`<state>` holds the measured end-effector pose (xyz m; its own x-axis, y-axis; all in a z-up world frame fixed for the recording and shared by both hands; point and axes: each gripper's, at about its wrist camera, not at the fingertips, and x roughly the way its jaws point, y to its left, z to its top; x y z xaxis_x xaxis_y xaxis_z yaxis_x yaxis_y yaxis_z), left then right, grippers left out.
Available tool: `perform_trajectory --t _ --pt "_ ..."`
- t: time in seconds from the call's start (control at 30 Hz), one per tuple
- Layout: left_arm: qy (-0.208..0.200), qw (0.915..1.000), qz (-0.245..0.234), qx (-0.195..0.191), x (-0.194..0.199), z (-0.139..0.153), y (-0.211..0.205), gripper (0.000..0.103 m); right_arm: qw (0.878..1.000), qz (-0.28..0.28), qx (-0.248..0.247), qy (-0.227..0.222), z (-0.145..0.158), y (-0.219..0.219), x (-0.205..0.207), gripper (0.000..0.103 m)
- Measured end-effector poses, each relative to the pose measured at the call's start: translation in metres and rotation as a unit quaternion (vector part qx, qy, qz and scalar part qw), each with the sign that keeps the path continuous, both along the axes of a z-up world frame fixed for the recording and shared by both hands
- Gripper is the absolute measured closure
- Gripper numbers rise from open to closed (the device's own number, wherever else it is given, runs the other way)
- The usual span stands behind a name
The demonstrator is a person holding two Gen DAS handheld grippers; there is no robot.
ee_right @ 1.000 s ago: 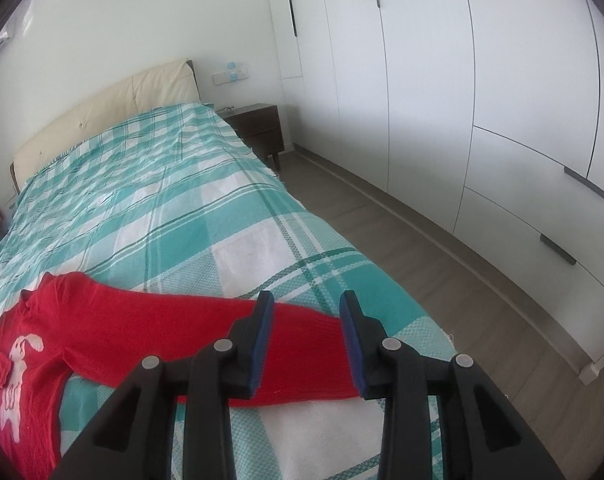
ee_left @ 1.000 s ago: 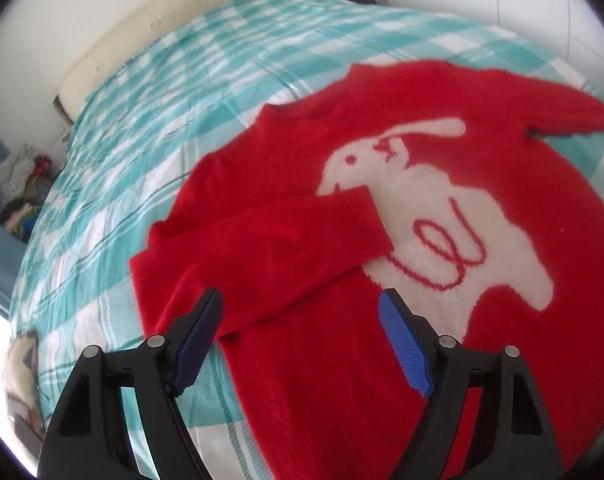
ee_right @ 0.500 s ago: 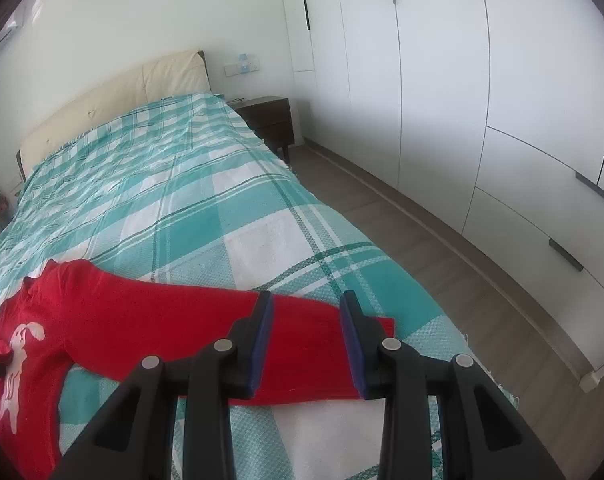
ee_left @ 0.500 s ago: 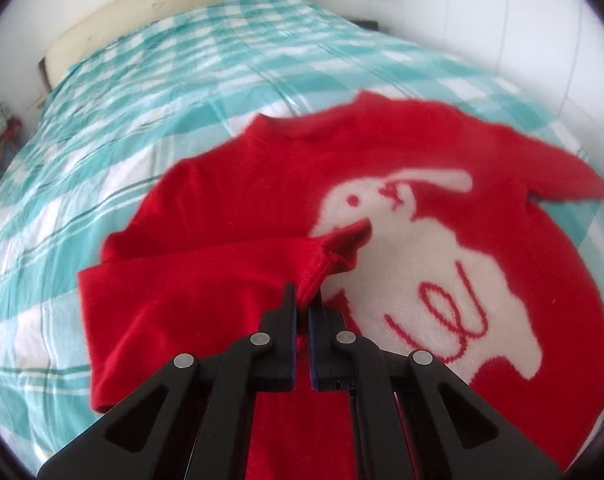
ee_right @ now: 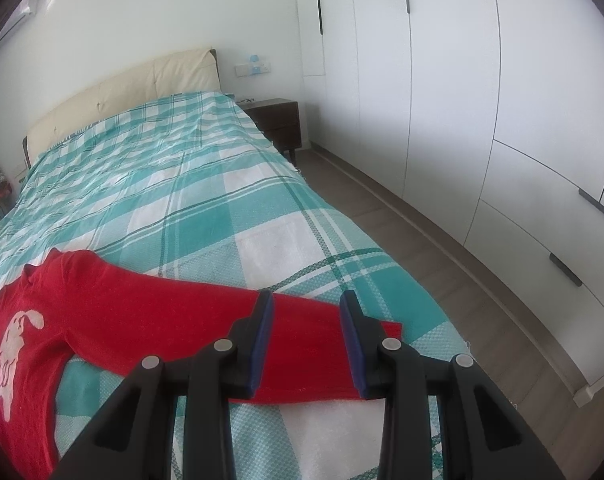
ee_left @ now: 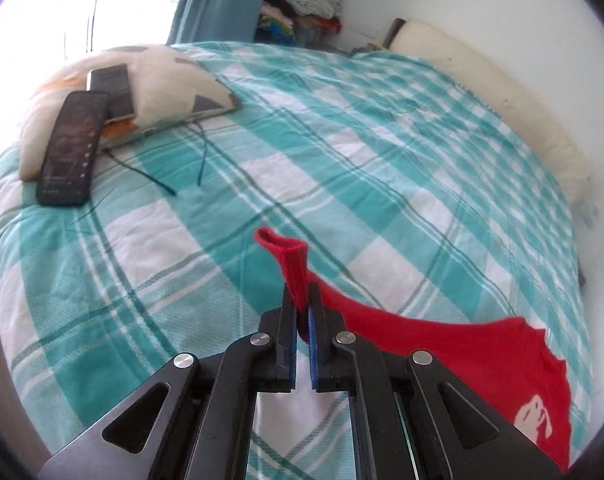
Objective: Fold small clothes
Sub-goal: 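Lay the sleeve down across the body and open both grippers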
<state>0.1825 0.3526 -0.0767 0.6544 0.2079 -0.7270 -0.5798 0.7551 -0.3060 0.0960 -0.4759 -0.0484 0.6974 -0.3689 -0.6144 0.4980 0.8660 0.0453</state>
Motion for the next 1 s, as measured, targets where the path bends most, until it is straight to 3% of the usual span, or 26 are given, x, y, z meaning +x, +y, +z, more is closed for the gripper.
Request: perform_trajectory --t 0.3,0.37,0.57,0.7,0.77,0.83,0.9,1.0 --pt "0.088 0.9953 0.03 -0.027 -0.009 -0.065 0.008 0.1 1.0 0.003 -0.009 0.01 -0.002 0.003 0.002 0.069" --pt "0.091 0.9944 0.034 -0.042 -0.009 -0.068 0.011 0.1 1.0 0.003 -0.007 0.009 -0.002 0.002 0.002 0.069" --pt "0.096 0.9943 0.027 -0.039 -0.009 -0.072 0.009 0.095 1.0 -0.003 0.0 0.007 -0.002 -0.001 0.0 0.068" --pt "0.08 0.9946 0.025 -0.06 -0.015 -0.07 0.013 0.089 1.0 -0.01 -0.002 0.004 -0.001 -0.002 -0.001 0.059" --pt "0.076 0.9951 0.026 -0.058 -0.018 -0.066 0.012 0.075 1.0 -0.012 -0.005 0.003 -0.001 -0.002 -0.002 0.054" --pt "0.067 0.9959 0.036 -0.048 -0.025 -0.057 0.008 0.036 1.0 -0.013 -0.004 0.003 -0.001 -0.002 -0.002 0.045" --pt "0.052 0.9963 0.061 -0.028 -0.036 -0.043 0.003 0.013 1.0 -0.013 -0.004 -0.001 0.0 -0.003 -0.003 0.036" --pt "0.012 0.9979 0.063 0.003 -0.048 -0.024 -0.012 0.01 1.0 -0.012 -0.009 -0.005 0.002 -0.002 -0.004 0.033"
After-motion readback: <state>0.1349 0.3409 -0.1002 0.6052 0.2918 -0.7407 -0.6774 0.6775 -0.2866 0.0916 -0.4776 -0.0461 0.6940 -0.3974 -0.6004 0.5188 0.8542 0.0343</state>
